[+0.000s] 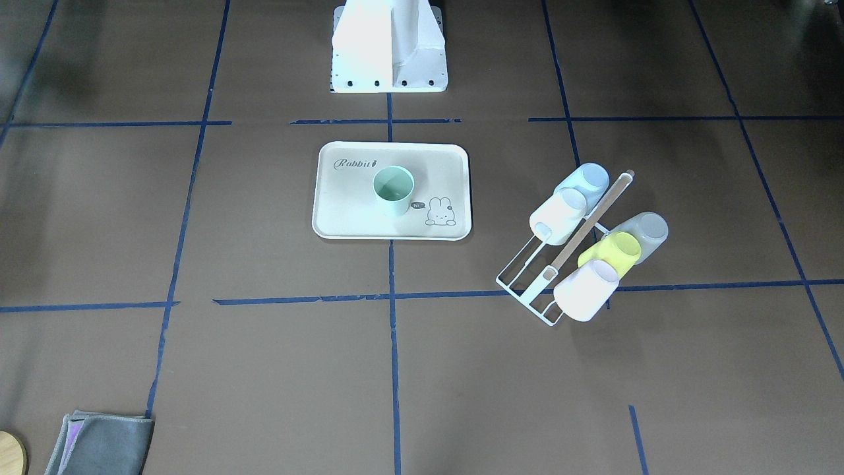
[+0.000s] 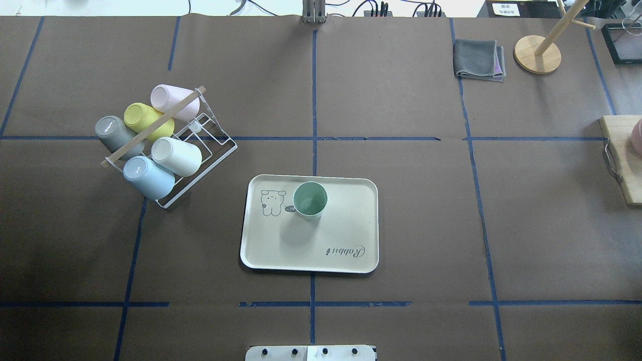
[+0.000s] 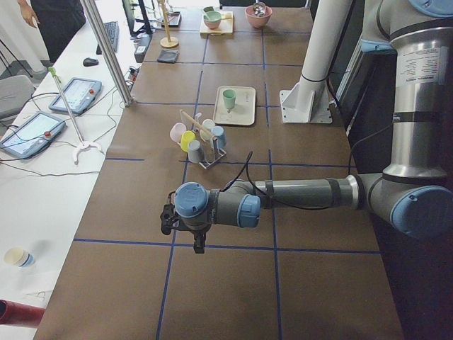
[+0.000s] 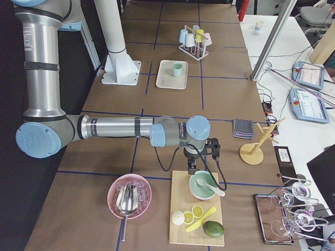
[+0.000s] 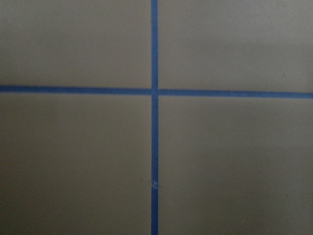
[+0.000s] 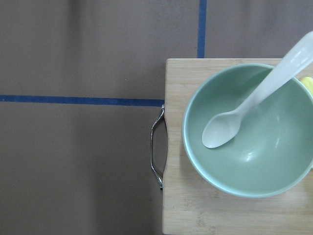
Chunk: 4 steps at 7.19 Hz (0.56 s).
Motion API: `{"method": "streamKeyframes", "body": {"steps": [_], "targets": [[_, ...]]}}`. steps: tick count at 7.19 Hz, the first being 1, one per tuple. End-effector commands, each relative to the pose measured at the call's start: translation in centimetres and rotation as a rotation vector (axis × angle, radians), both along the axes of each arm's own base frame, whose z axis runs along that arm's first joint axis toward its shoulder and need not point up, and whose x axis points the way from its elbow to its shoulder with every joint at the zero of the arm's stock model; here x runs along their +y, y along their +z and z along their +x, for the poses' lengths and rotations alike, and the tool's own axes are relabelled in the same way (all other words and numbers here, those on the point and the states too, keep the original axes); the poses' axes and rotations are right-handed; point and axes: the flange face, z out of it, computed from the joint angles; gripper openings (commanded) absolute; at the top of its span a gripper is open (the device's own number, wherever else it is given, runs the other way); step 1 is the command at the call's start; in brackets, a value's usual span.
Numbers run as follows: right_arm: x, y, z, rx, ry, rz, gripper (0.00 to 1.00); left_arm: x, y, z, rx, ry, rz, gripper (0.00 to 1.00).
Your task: Pick up and place green cup on tray
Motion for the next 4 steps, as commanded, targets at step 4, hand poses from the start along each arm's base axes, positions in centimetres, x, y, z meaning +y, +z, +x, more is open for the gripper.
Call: {"method": "streamKeyframes", "body": {"steps": [4], "targets": [[-0.1, 0.5, 0.3, 0.046, 0.011, -0.042, 1.00, 0.2, -2.3, 1.4, -0.073, 0.106, 0.040, 1.00]]}}
